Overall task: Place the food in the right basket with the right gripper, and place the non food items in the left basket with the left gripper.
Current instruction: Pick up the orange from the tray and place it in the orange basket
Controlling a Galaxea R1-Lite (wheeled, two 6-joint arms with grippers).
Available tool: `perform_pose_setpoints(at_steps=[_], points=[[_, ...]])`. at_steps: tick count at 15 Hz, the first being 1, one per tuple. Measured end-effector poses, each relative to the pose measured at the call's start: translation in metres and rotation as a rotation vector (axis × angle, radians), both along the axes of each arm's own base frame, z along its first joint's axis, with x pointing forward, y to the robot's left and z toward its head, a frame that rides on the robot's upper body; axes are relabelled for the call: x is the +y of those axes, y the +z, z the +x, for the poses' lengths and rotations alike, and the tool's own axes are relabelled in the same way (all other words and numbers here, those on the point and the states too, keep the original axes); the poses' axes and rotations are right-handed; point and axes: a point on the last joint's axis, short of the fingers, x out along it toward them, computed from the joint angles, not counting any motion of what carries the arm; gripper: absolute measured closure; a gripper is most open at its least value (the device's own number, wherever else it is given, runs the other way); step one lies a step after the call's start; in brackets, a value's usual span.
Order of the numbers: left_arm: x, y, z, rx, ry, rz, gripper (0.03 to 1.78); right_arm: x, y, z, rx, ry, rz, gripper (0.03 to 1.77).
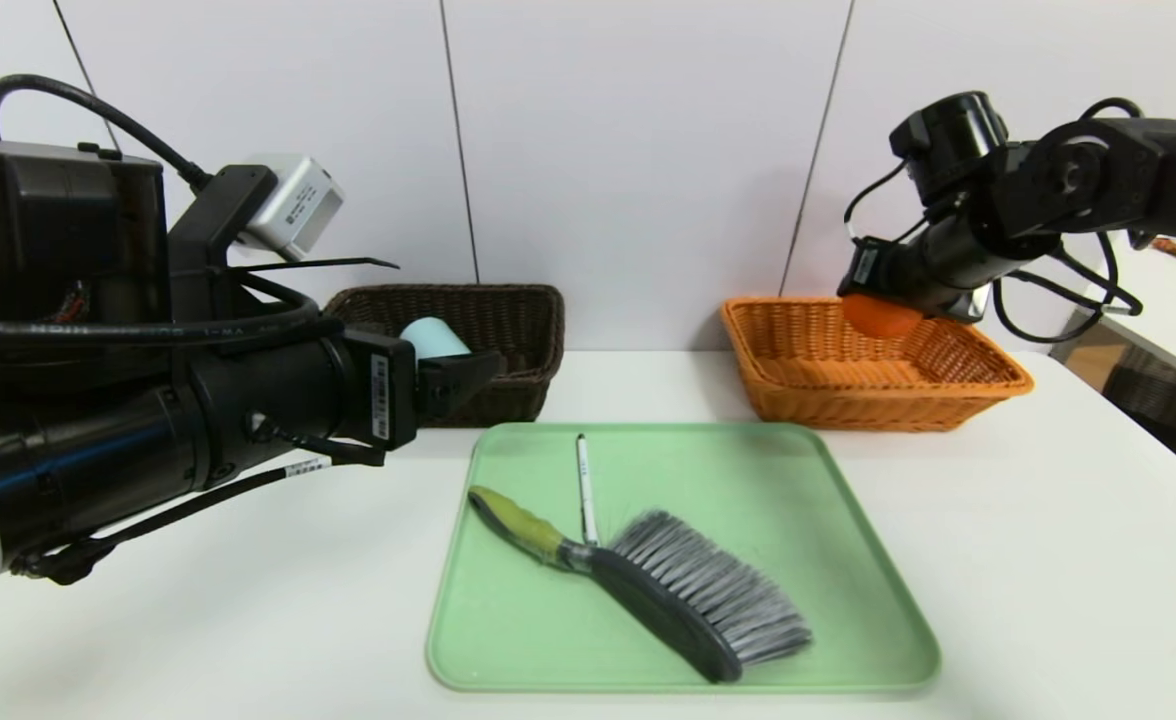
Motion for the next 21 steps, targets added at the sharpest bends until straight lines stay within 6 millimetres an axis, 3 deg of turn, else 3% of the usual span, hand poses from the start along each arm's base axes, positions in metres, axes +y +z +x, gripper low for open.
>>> perform_pose_setpoints(at_steps=[11, 15, 21], points=[[-0.001, -0.001, 0.001, 0.007, -0.006, 0.0, 0.12, 0.0, -0.071, 0.055, 0.022, -0.027, -0.019, 0.67], [-0.001, -0.001, 0.002, 0.006, -0.005, -0.001, 0.12, 0.001, -0.082, 0.061, 0.031, -0.028, -0.038, 0.67], [-0.001, 0.001, 0.002, 0.0, -0.006, -0.005, 0.12, 0.001, -0.085, 0.065, 0.012, -0.036, -0.074, 0.36]])
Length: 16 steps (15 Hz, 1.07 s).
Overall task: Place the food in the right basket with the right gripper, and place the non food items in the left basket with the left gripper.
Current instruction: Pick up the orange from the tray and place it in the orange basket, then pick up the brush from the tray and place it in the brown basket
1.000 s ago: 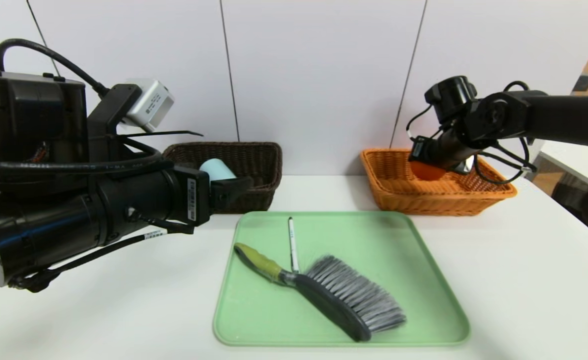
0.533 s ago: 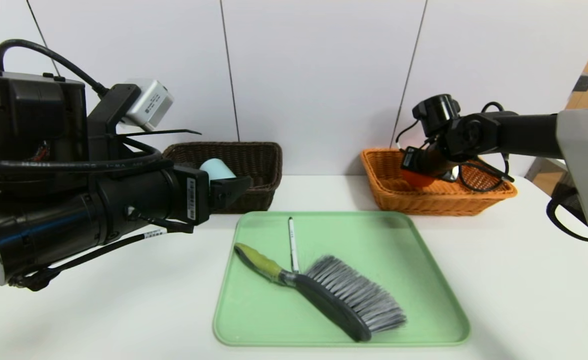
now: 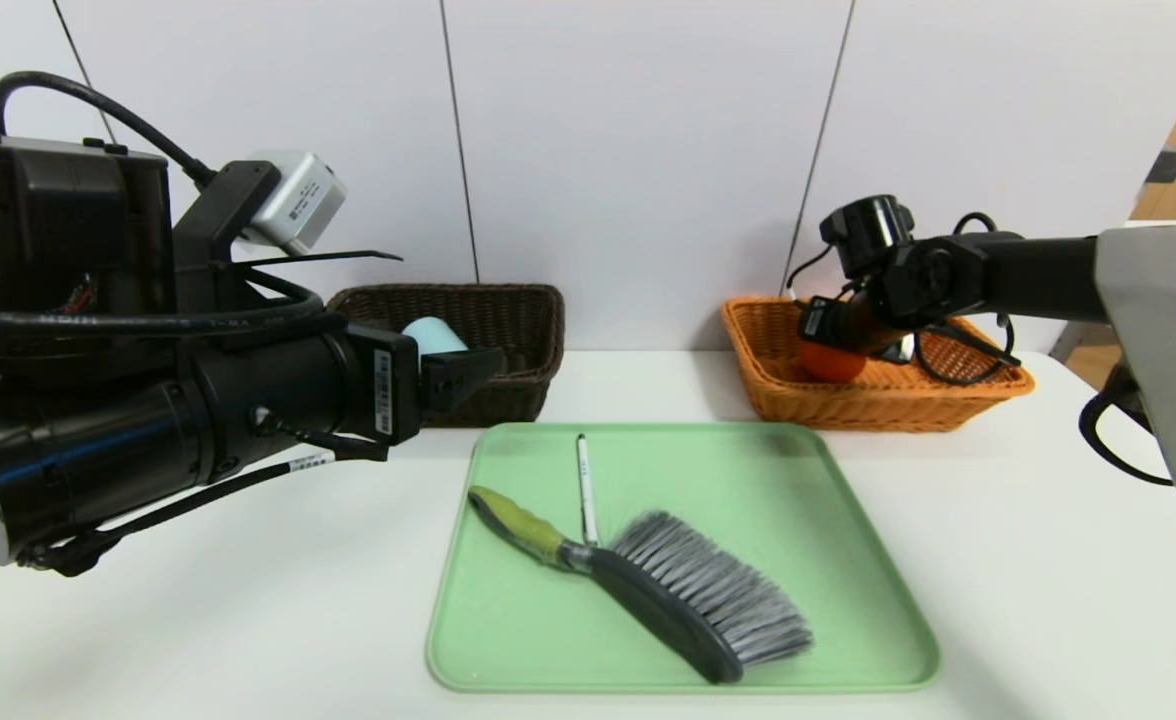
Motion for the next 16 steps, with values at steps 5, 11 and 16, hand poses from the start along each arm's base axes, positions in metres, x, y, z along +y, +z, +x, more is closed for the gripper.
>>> perform_pose_setpoints(at_steps=[5, 11, 16], points=[[0.0, 0.003, 0.0, -0.01, -0.002, -0.005, 0.12, -0.001, 0.019, -0.011, -0.005, 0.025, -0.016, 0.23], [0.002, 0.007, -0.003, -0.021, -0.005, -0.019, 0.12, 0.006, 0.058, -0.043, 0.019, 0.112, -0.08, 0.15], [0.011, 0.005, -0.024, -0.026, -0.24, -0.041, 0.12, 0.018, 0.138, -0.098, -0.173, 0.214, -0.108, 0.12]])
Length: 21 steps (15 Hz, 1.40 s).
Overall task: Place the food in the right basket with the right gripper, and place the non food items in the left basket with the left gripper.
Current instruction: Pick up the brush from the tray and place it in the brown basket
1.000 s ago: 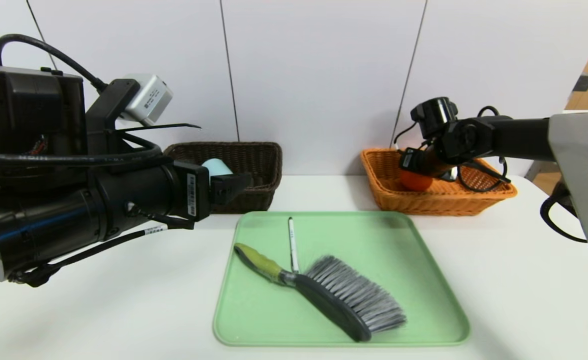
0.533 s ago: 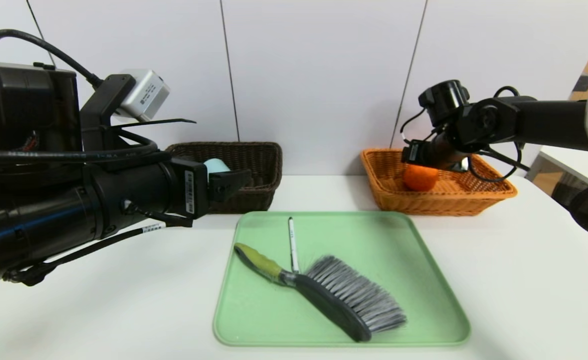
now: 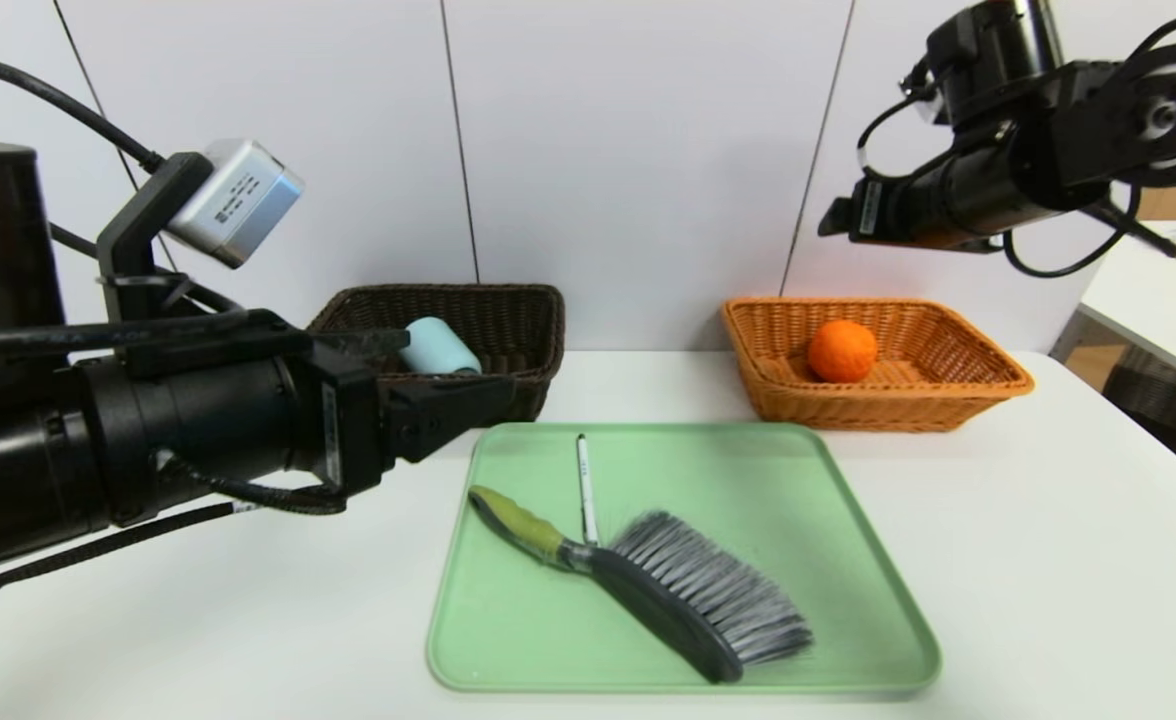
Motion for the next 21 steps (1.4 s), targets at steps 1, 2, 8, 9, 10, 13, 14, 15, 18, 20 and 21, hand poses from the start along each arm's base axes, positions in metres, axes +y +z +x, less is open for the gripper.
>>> perform_pose_setpoints(at_steps=[1, 2, 8, 9, 10, 13, 14, 15, 18, 20, 21], points=[[0.002, -0.003, -0.005, -0.019, -0.073, 0.026, 0.12, 0.001, 0.016, -0.015, -0.038, 0.019, 0.005, 0.12], [0.004, -0.006, -0.01, -0.039, -0.142, 0.053, 0.12, 0.001, 0.03, -0.028, -0.073, 0.033, 0.013, 0.12], [0.01, -0.038, -0.025, -0.067, -0.385, 0.17, 0.12, -0.029, 0.094, -0.117, -0.207, 0.033, 0.052, 0.11], [0.009, -0.042, -0.024, -0.055, -0.401, 0.172, 0.12, -0.035, 0.1, -0.13, -0.22, 0.03, 0.059, 0.11], [0.008, -0.044, -0.021, -0.048, -0.418, 0.169, 0.12, -0.041, 0.104, -0.141, -0.226, 0.028, 0.066, 0.11], [-0.002, -0.05, -0.005, -0.063, -0.467, 0.14, 0.12, -0.054, 0.116, -0.17, -0.263, 0.015, 0.084, 0.11], [-0.006, -0.053, 0.001, -0.069, -0.474, 0.136, 0.12, -0.057, 0.12, -0.179, -0.28, 0.012, 0.087, 0.11], [-0.01, -0.056, 0.008, -0.083, -0.479, 0.135, 0.12, -0.059, 0.123, -0.186, -0.298, 0.011, 0.091, 0.11], [-0.023, -0.056, 0.033, -0.169, -0.518, 0.128, 0.12, -0.063, 0.129, -0.201, -0.33, 0.01, 0.099, 0.11], [-0.023, -0.062, 0.047, -0.188, -0.548, 0.151, 0.12, -0.064, 0.13, -0.206, -0.34, 0.009, 0.102, 0.11], [-0.022, -0.066, 0.053, -0.201, -0.541, 0.177, 0.12, -0.064, 0.129, -0.207, -0.338, 0.009, 0.104, 0.11]])
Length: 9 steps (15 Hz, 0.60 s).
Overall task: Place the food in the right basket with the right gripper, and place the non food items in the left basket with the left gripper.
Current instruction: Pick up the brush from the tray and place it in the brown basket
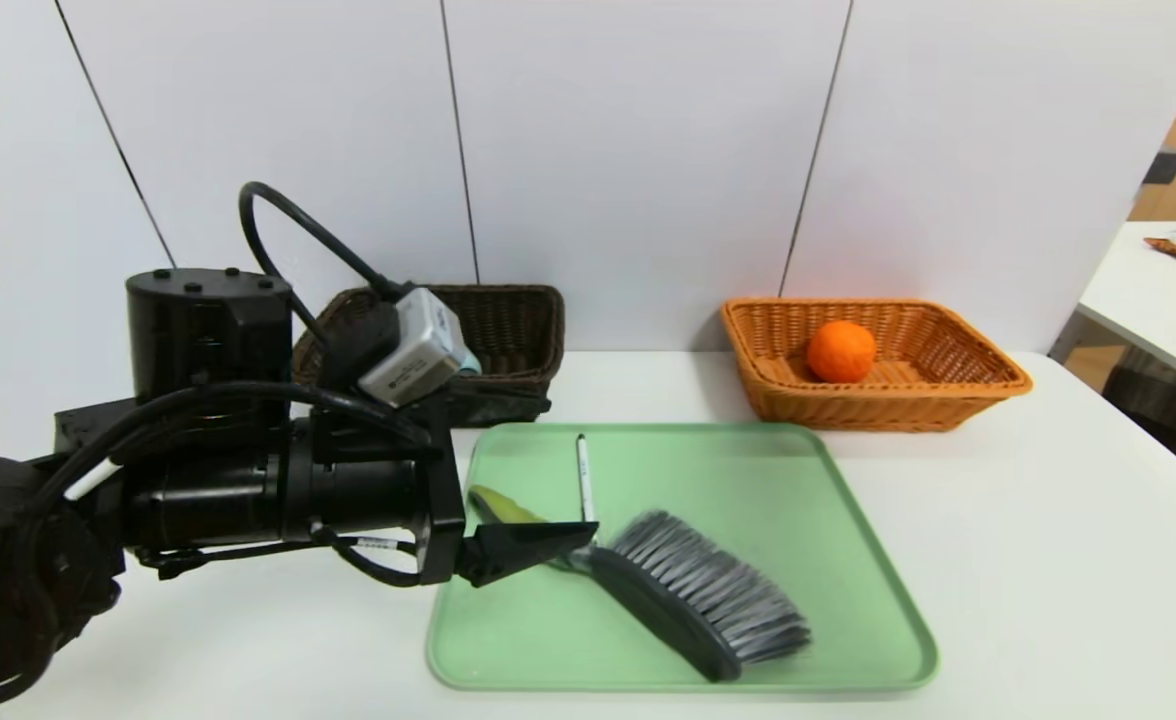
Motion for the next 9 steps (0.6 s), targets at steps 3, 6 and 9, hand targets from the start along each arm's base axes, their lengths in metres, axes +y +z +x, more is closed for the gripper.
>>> perform_pose_setpoints(at_steps=[3, 6, 9], points=[[0.005, -0.013, 0.017, -0.023, 0.099, 0.059, 0.12, 0.001, -0.006, 0.001, 0.025, 0.01, 0.051, 0.11], [0.005, -0.014, 0.019, 0.025, 0.099, 0.042, 0.12, 0.0, -0.009, 0.003, 0.031, 0.019, 0.063, 0.11], [0.008, -0.011, 0.015, 0.045, 0.061, 0.038, 0.12, 0.001, -0.009, 0.004, 0.035, 0.018, 0.056, 0.11]])
